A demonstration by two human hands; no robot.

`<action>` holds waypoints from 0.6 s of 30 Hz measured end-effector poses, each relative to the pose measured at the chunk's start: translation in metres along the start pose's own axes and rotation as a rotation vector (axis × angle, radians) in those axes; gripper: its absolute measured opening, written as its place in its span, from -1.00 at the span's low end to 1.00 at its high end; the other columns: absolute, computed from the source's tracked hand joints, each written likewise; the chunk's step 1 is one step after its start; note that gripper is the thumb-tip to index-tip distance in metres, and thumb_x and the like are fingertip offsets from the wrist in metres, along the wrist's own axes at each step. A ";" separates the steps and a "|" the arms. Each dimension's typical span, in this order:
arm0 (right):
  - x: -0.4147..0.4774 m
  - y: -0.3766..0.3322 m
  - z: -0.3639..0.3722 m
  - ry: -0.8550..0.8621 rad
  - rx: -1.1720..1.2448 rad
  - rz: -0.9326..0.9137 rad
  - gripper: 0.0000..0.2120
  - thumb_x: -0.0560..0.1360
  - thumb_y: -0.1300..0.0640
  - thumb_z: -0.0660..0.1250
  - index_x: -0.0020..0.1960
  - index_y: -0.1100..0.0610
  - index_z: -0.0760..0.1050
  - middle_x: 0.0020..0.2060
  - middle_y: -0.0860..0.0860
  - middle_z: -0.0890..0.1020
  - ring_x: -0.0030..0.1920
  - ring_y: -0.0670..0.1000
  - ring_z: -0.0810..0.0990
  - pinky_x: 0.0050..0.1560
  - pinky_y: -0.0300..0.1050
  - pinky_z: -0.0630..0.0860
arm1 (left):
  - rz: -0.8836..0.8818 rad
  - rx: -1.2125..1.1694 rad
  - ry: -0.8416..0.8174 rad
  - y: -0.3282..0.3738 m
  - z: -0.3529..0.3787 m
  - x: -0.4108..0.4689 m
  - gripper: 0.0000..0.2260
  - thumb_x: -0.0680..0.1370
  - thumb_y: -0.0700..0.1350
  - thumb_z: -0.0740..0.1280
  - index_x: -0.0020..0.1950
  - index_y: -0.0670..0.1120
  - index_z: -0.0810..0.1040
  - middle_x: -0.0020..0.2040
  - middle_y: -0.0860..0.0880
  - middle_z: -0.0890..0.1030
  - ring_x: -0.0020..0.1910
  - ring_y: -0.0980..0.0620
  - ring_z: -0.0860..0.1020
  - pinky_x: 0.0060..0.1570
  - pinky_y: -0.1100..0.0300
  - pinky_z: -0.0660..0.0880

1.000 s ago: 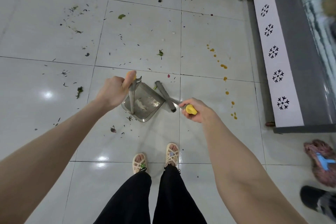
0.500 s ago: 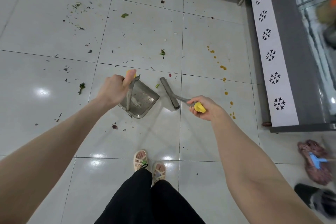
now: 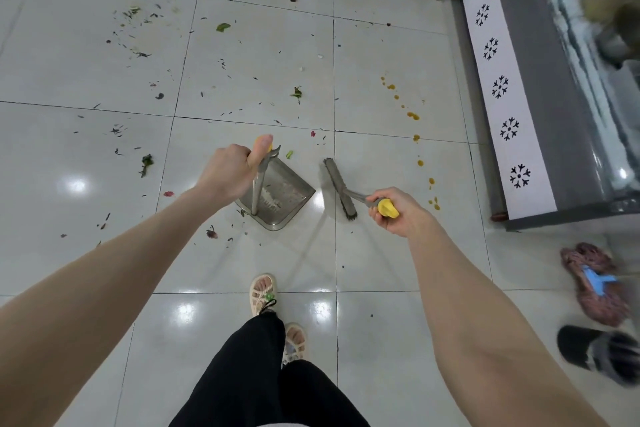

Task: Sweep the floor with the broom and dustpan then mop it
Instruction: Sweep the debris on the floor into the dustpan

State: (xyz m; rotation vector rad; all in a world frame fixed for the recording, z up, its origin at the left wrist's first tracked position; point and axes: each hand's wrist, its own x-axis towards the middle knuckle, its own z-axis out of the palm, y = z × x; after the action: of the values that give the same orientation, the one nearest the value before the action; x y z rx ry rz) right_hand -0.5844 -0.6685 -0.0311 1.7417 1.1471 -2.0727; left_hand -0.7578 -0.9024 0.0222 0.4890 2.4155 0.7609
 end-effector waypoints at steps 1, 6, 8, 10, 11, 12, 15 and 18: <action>-0.003 0.007 -0.007 0.010 0.007 -0.004 -0.89 0.45 0.37 0.30 -0.15 0.22 0.40 -0.39 0.09 0.40 -0.62 -0.07 0.42 -0.64 -0.33 0.40 | 0.011 0.007 -0.002 0.002 0.007 -0.005 -0.34 0.58 0.31 -0.03 -0.27 -0.25 0.46 -0.44 -0.08 0.42 -0.44 -0.05 0.38 -0.37 0.15 0.34; -0.021 0.049 -0.053 0.090 0.053 -0.041 -0.88 0.44 0.39 0.30 -0.23 0.25 0.42 -0.40 0.08 0.40 -0.63 -0.06 0.42 -0.62 -0.33 0.40 | -0.004 0.054 -0.022 0.005 0.042 -0.037 -0.32 0.55 0.35 -0.05 -0.26 -0.23 0.46 -0.33 -0.12 0.47 -0.41 -0.09 0.38 -0.39 0.14 0.33; -0.027 0.064 -0.070 0.109 0.055 -0.044 -0.89 0.43 0.38 0.31 -0.23 0.25 0.41 -0.41 0.07 0.40 -0.64 -0.06 0.43 -0.61 -0.33 0.41 | -0.003 0.044 -0.023 0.007 0.054 -0.051 -0.34 0.55 0.35 -0.04 -0.27 -0.22 0.44 -0.31 -0.15 0.45 -0.41 -0.09 0.36 -0.37 0.12 0.34; -0.030 0.075 -0.082 0.134 0.055 -0.041 -0.87 0.43 0.38 0.31 -0.24 0.23 0.40 -0.45 0.07 0.40 -0.63 -0.05 0.43 -0.61 -0.33 0.41 | -0.001 0.032 -0.025 0.009 0.062 -0.065 -0.36 0.57 0.32 -0.02 -0.29 -0.22 0.44 -0.30 -0.16 0.45 -0.41 -0.09 0.35 -0.37 0.13 0.33; -0.032 0.080 -0.086 0.145 0.057 -0.034 -0.87 0.43 0.37 0.31 -0.24 0.23 0.40 -0.46 0.07 0.41 -0.61 -0.05 0.43 -0.61 -0.33 0.41 | -0.001 0.037 -0.021 0.009 0.064 -0.070 -0.37 0.57 0.30 -0.02 -0.29 -0.22 0.44 -0.31 -0.16 0.45 -0.40 -0.09 0.35 -0.37 0.13 0.32; -0.034 0.087 -0.091 0.151 0.060 -0.027 -0.88 0.43 0.37 0.31 -0.23 0.23 0.40 -0.45 0.07 0.41 -0.59 -0.04 0.43 -0.61 -0.32 0.42 | -0.002 0.043 -0.021 0.008 0.068 -0.076 -0.37 0.58 0.29 -0.03 -0.28 -0.23 0.44 -0.31 -0.16 0.44 -0.40 -0.08 0.34 -0.37 0.14 0.31; -0.035 0.103 -0.094 0.152 0.064 -0.013 -0.93 0.44 0.37 0.30 -0.13 0.25 0.43 -0.40 0.08 0.38 -0.63 -0.05 0.42 -0.61 -0.33 0.42 | -0.001 0.053 -0.016 0.000 0.072 -0.085 -0.32 0.57 0.31 -0.04 -0.25 -0.28 0.46 -0.33 -0.17 0.44 -0.37 -0.10 0.35 -0.36 0.13 0.32; -0.033 0.115 -0.084 0.130 0.065 0.005 -0.93 0.45 0.36 0.30 -0.10 0.25 0.43 -0.40 0.07 0.38 -0.64 -0.06 0.42 -0.60 -0.33 0.43 | 0.014 0.039 -0.014 -0.013 0.072 -0.087 -0.23 0.50 0.40 -0.07 -0.24 -0.31 0.46 -0.35 -0.16 0.42 -0.35 -0.12 0.35 -0.35 0.10 0.34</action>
State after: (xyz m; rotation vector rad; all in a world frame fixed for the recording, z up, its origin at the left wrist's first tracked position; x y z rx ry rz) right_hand -0.4436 -0.7015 -0.0501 1.9323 1.1198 -2.0429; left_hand -0.6489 -0.9251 -0.0007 0.5250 2.4203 0.7152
